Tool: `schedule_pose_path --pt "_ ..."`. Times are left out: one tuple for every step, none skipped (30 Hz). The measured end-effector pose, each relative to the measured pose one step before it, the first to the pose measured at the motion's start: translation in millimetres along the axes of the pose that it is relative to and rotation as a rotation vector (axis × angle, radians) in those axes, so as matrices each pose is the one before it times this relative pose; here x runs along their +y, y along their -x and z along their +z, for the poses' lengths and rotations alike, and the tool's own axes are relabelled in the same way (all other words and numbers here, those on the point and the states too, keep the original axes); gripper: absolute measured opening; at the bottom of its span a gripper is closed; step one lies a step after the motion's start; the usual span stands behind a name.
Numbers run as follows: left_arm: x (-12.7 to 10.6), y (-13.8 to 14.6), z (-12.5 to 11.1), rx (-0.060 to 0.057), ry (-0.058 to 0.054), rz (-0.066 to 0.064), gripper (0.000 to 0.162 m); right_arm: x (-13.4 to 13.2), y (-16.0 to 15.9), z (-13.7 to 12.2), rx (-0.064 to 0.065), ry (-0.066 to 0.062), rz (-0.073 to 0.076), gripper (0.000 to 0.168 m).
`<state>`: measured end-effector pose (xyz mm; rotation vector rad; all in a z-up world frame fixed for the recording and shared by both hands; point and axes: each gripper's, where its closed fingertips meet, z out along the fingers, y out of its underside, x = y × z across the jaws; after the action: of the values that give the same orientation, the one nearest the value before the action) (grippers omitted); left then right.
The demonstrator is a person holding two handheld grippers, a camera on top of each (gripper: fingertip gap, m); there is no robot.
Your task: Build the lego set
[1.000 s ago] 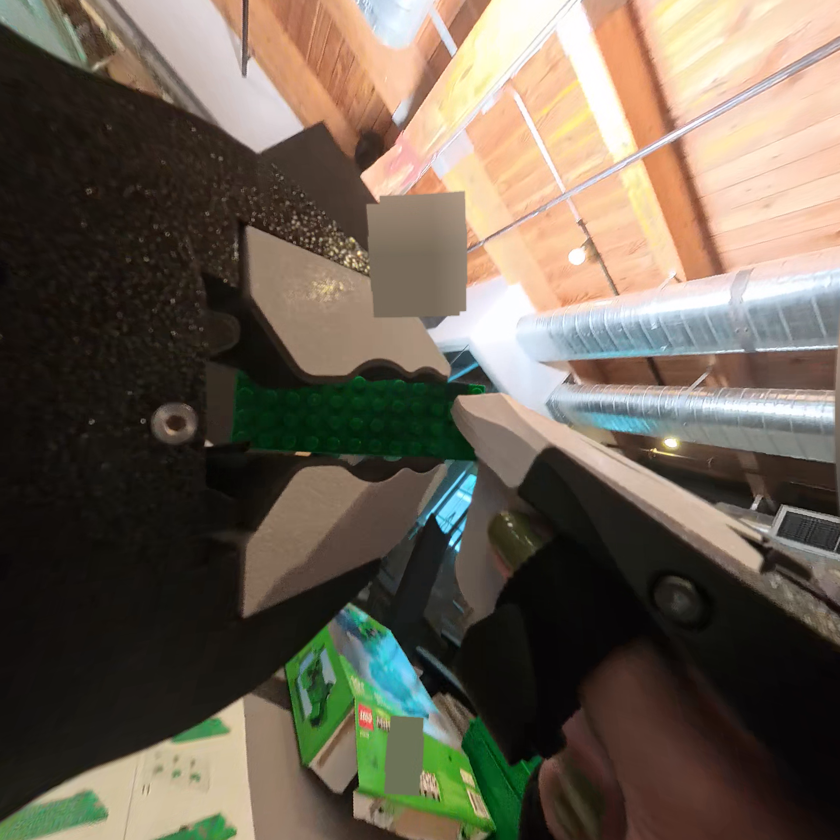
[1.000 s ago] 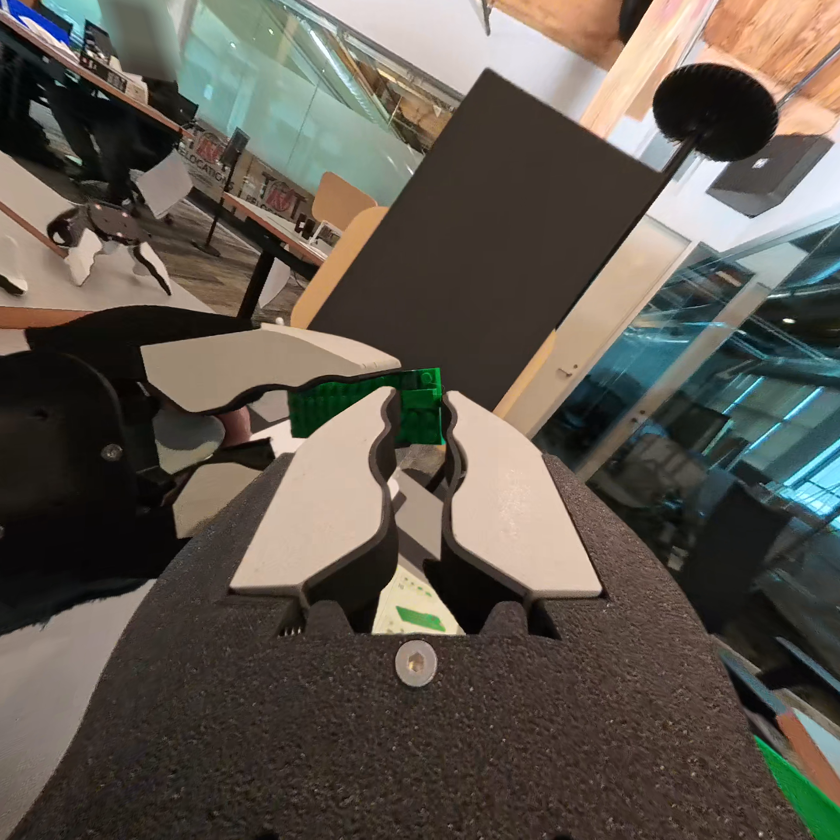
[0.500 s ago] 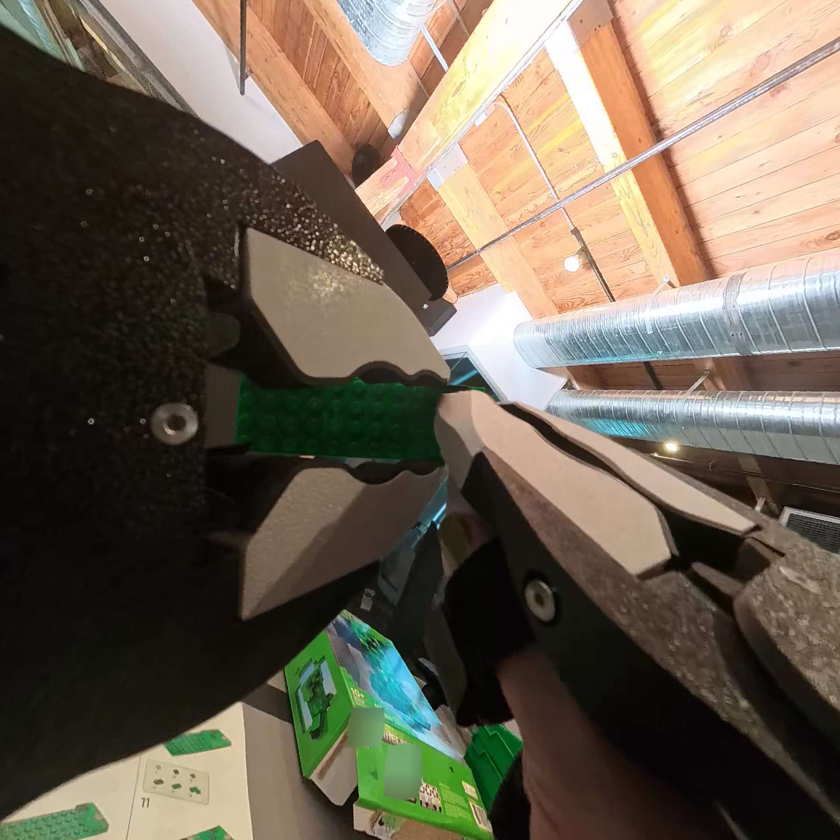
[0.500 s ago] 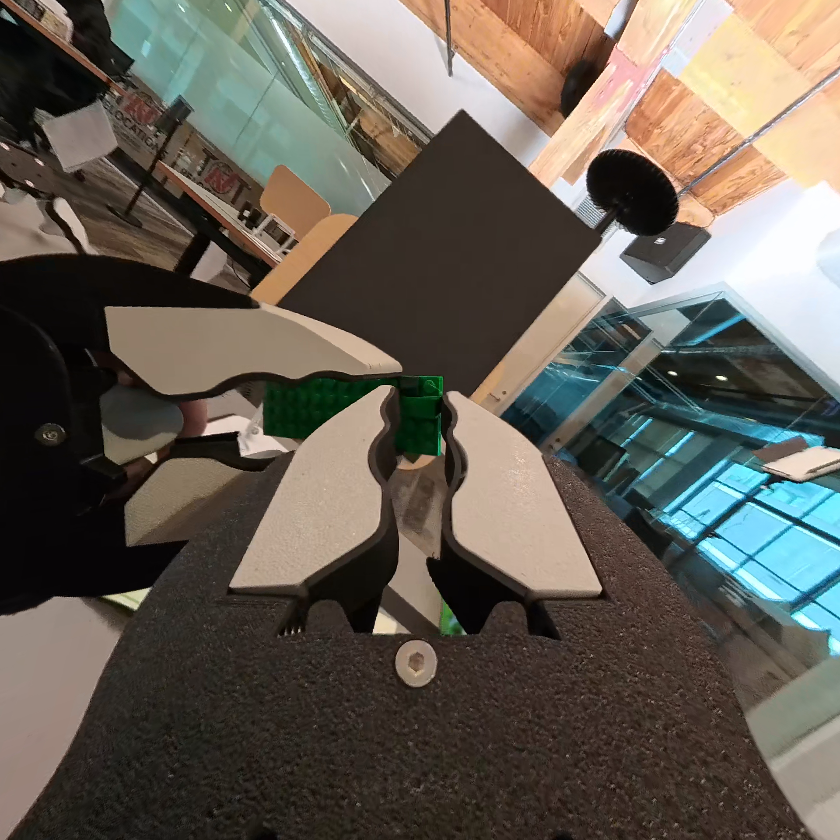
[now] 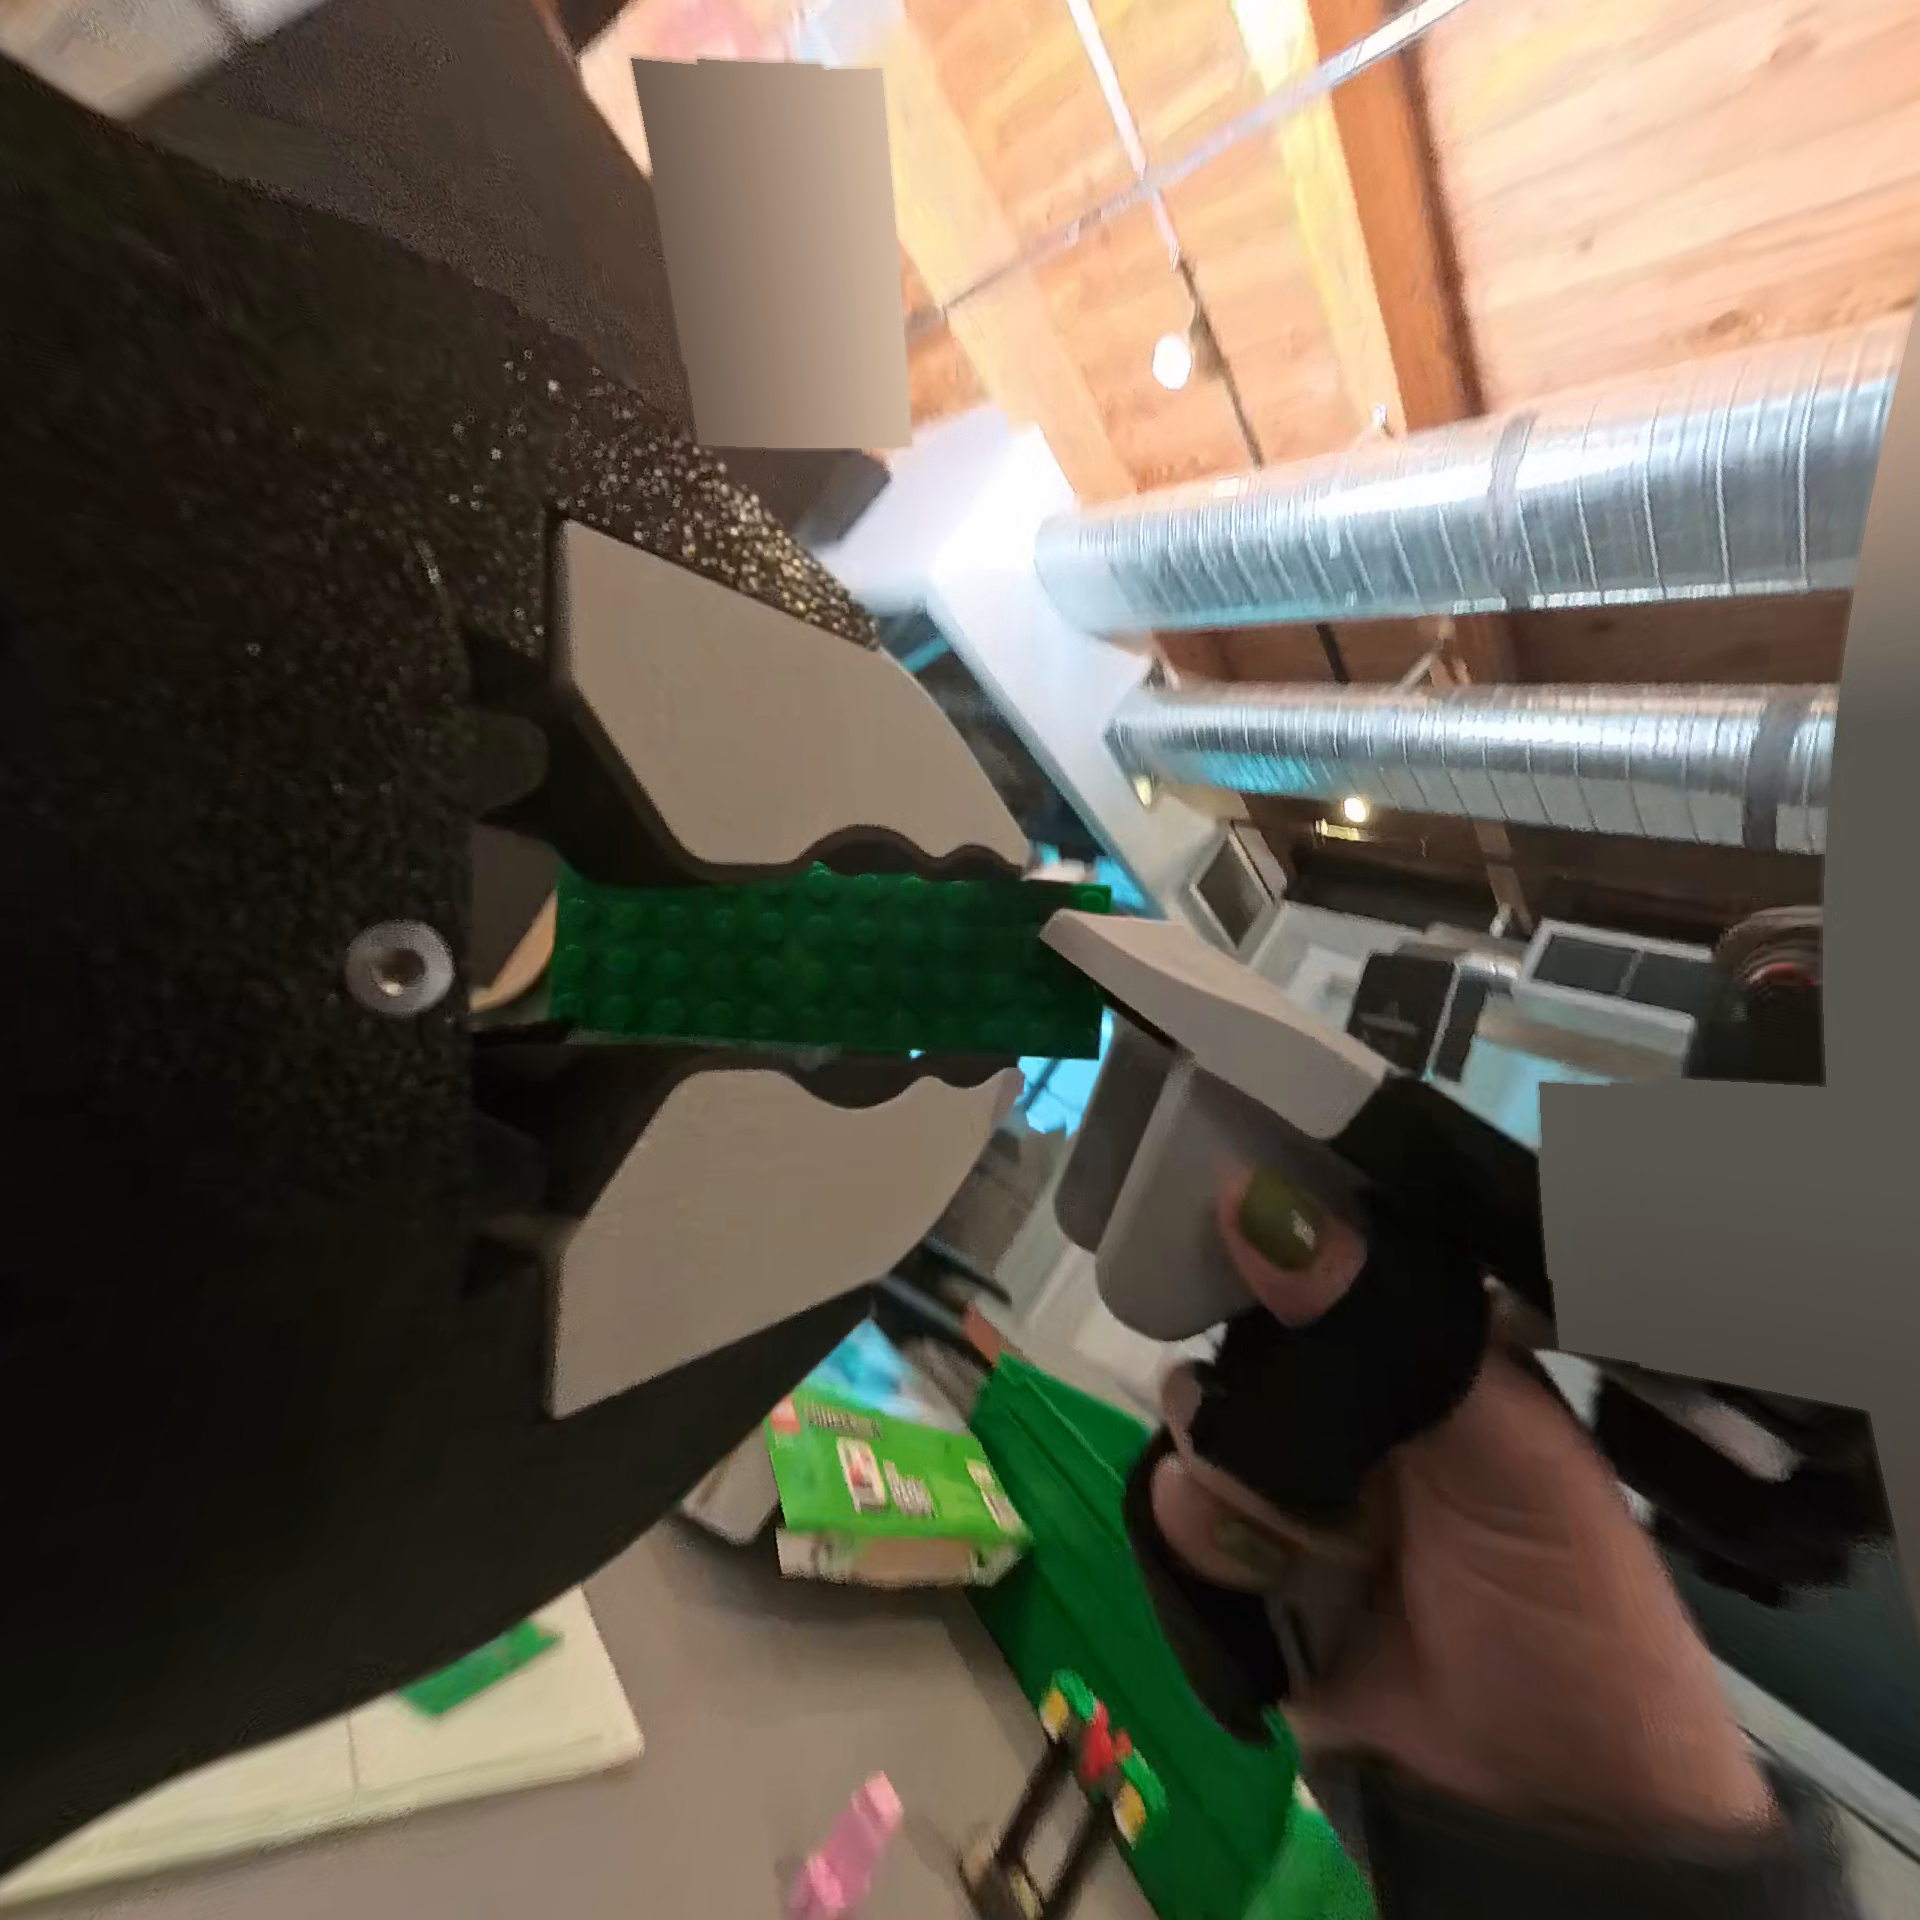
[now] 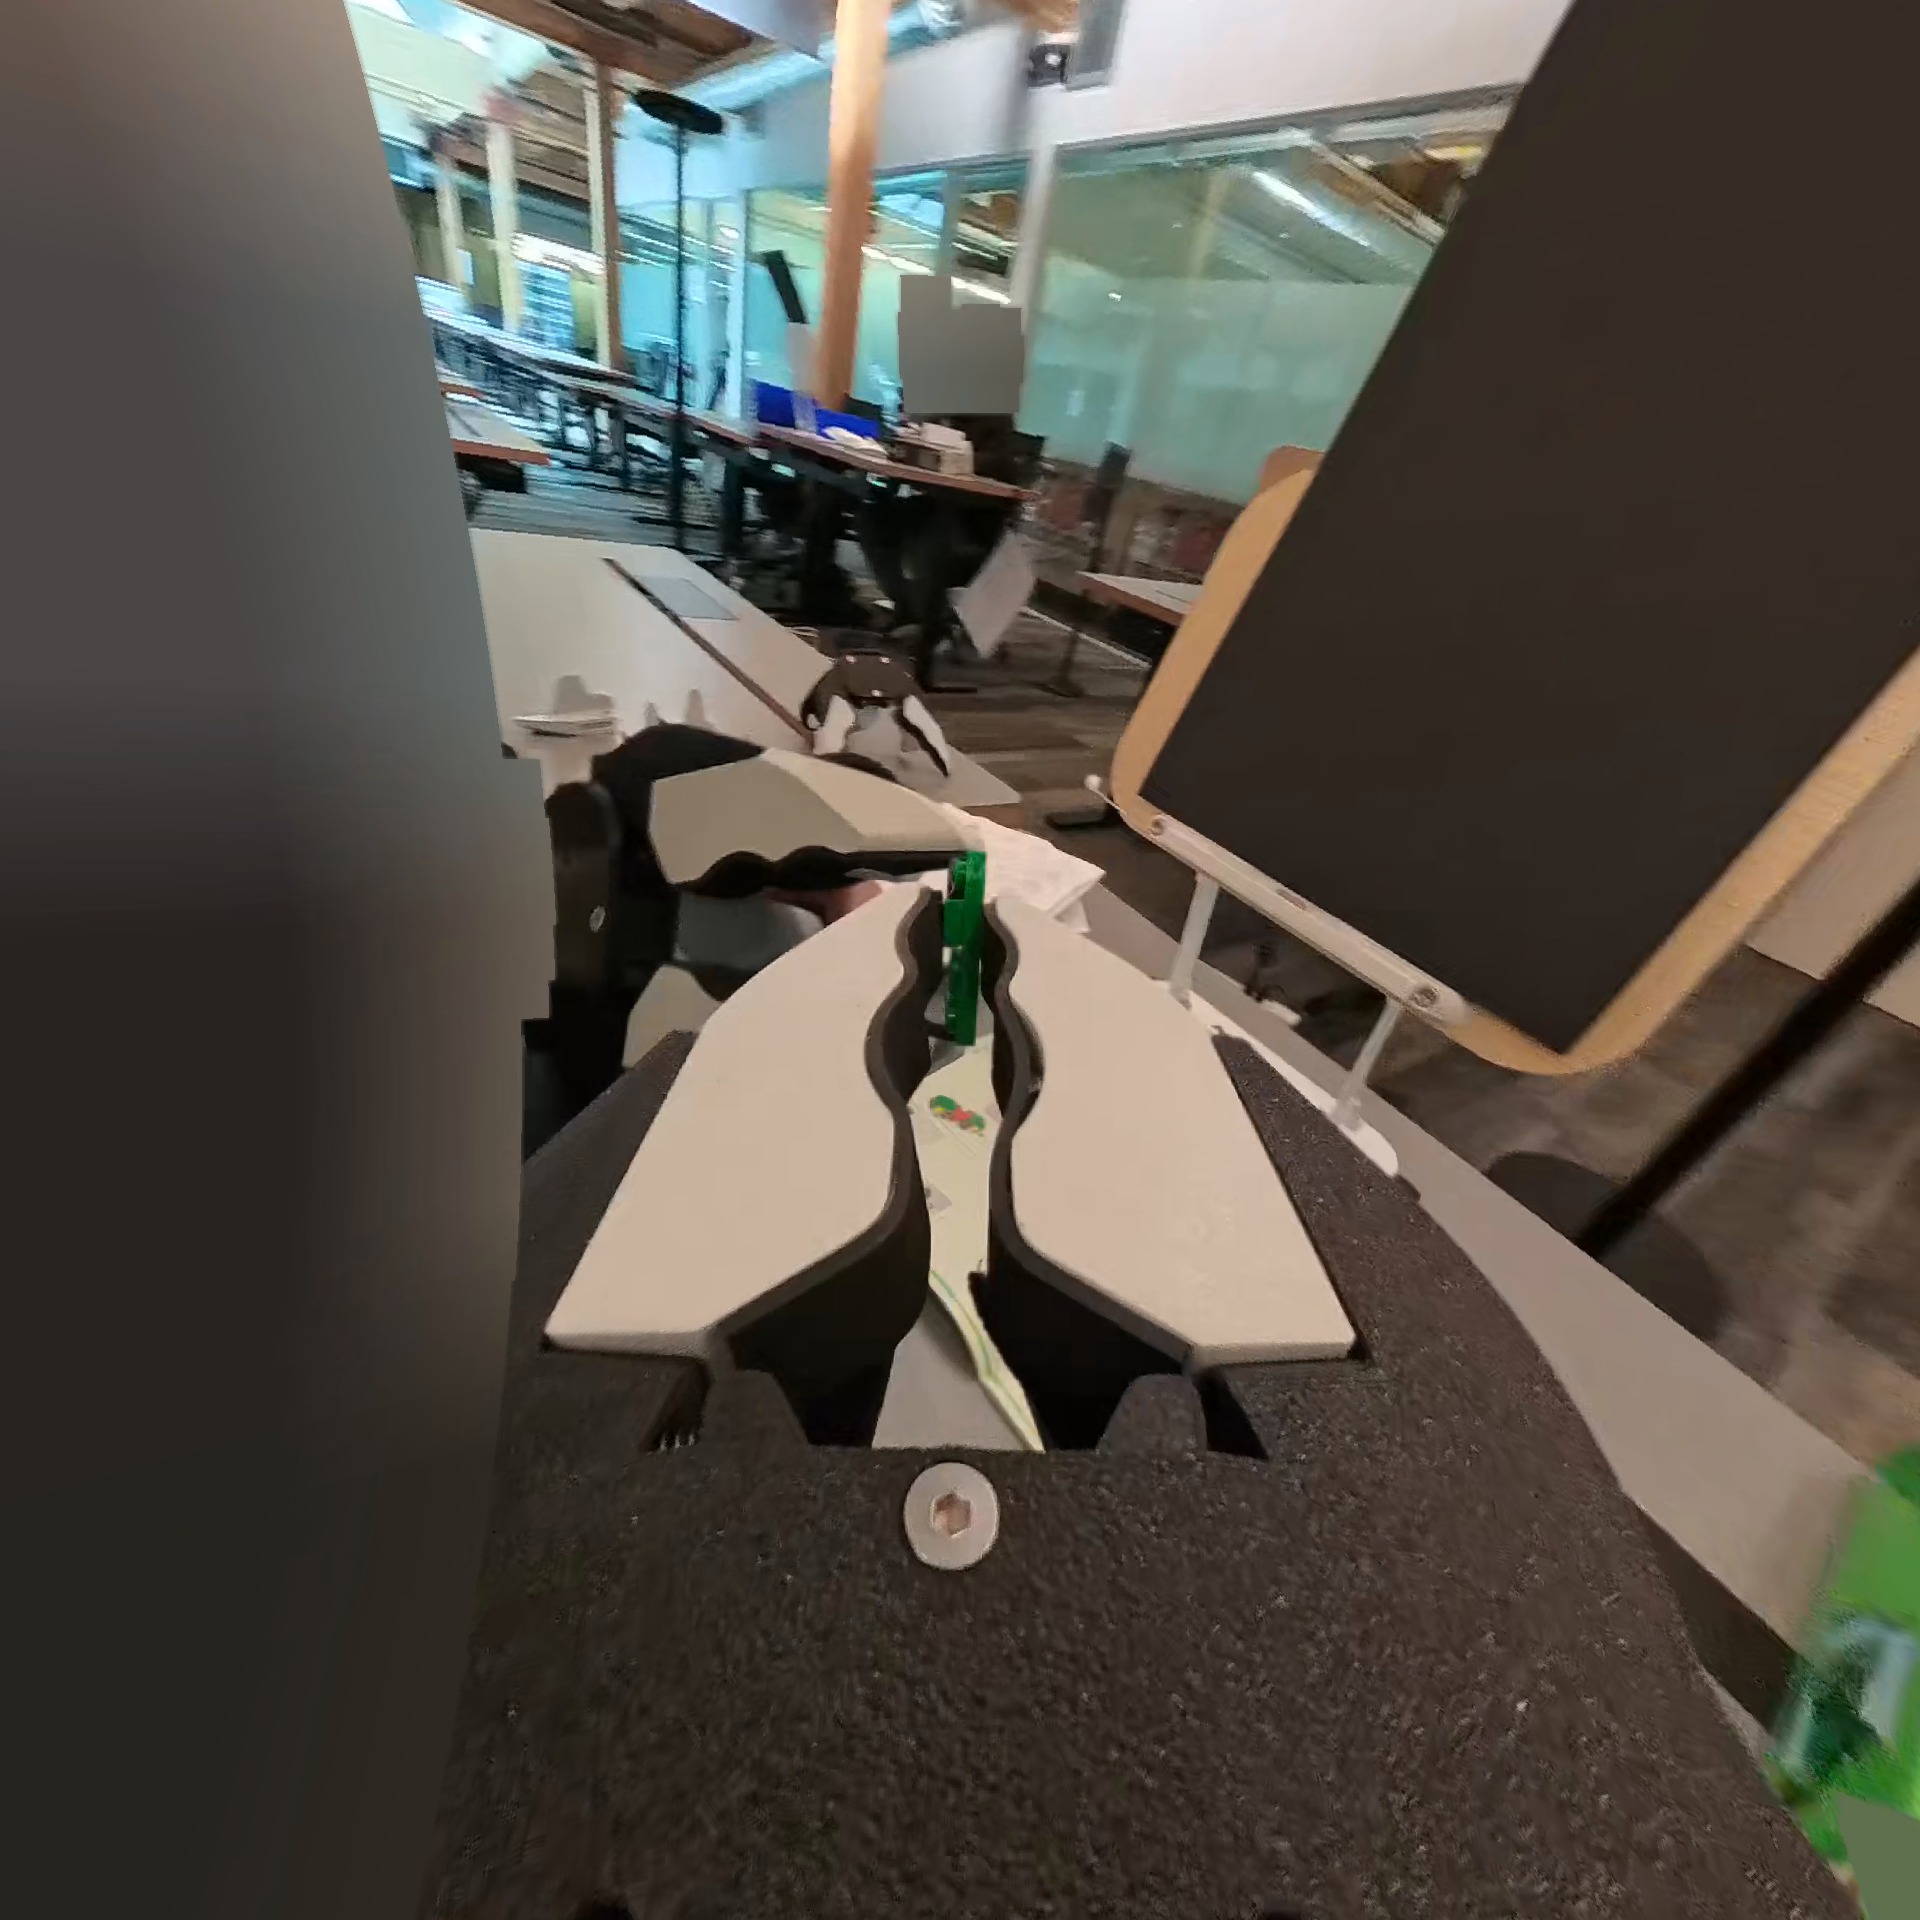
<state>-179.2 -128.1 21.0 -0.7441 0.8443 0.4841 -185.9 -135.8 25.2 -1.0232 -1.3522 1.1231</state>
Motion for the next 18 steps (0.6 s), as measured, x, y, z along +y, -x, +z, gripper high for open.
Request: schedule_pose_path --pt "-0.21 0.13 0.75 0.0216 -0.0041 -0.0468 0.031 1.62 -3.03 -2.03 -0.0067 -0.0051 -0.0094 0.006" --pt "1.32 0.62 0.95 0.0228 0.0095 -0.0477 0.038 3.01 -4.25 -2.2 0.0048 0.0077 -0.0171 0.006" --pt "2.83 0.09 0.89 0.0363 0.0234 -0.0518 0.048 3.64 -1.16 -2.34 -0.0111 0.0133 -0.025 0.006" --pt "2.6 0.67 0.38 0.0394 0.0215 -0.0574 0.057 2.51 -0.35 -2.65 -0.0123 0.0081 -0.0177 0.006" --pt "1.56 -0.76 -0.48 0.0517 0.0141 -0.0604 0.059 1.88 2.75 -2.66 -0.0303 0.0059 -0.0181 0.006" --pt "1.44 -2.42 -1.09 0.0613 0.0124 -0.0567 0.057 0.83 4.58 -2.42 -0.0374 -0.0029 -0.0195 0.006" --pt "1.62 -3.72 -1.41 0.0629 0.0137 -0.0453 0.046 1.01 2.78 -1.91 -0.0252 0.0019 -0.0056 0.006" --pt "1.44 -5.68 -1.45 0.0703 0.0135 -0.0375 0.031 1.77 3.56 -1.56 -0.0302 0.008 -0.0034 0.006" --pt "0.38 -6.26 -0.97 0.0675 0.0068 -0.0373 0.02 1.64 3.4 -0.9 -0.0256 0.0054 -0.0061 0.006" --pt "-1.18 -5.77 -0.68 0.0574 -0.0033 -0.0365 0.011 1.69 1.66 -0.55 -0.0144 0.009 0.0025 0.006" --pt "-1.33 -4.31 -0.38 0.0447 -0.0045 -0.0332 0.006 1.32 3.43 -0.25 -0.0261 0.0071 0.0013 0.006" --pt "-0.86 -2.05 -0.27 0.0278 0.0 -0.0312 0.005 -0.1 1.96 -0.82 -0.0144 -0.0037 -0.0019 0.006" --pt "-0.62 -2.53 -0.44 0.0291 0.0033 -0.031 0.005 0.05 2.05 -0.57 -0.0164 -0.0009 0.0031 0.006" --pt "-0.68 -3.23 -0.55 0.0326 0.0027 -0.0292 0.005 0.45 2.88 -0.23 -0.0228 0.0006 0.0057 0.006" --pt "-0.32 -3.26 -0.28 0.0292 0.004 -0.0257 0.006 -0.24 2.83 -0.19 -0.0216 -0.0038 0.0048 0.006" --pt "1.07 -2.79 0.37 0.0238 0.0132 -0.0232 0.01 -0.21 3.31 -0.18 -0.0263 -0.004 0.0059 0.006" --pt "2.24 -2.77 0.84 0.0212 0.0214 -0.0207 0.017 0.04 3.4 -0.11 -0.0287 -0.0042 0.0079 0.006" --pt "2.49 -4.11 1.26 0.0292 0.0223 -0.0185 0.022 -0.02 2.8 0.12 -0.0254 -0.0056 0.0074 0.006"
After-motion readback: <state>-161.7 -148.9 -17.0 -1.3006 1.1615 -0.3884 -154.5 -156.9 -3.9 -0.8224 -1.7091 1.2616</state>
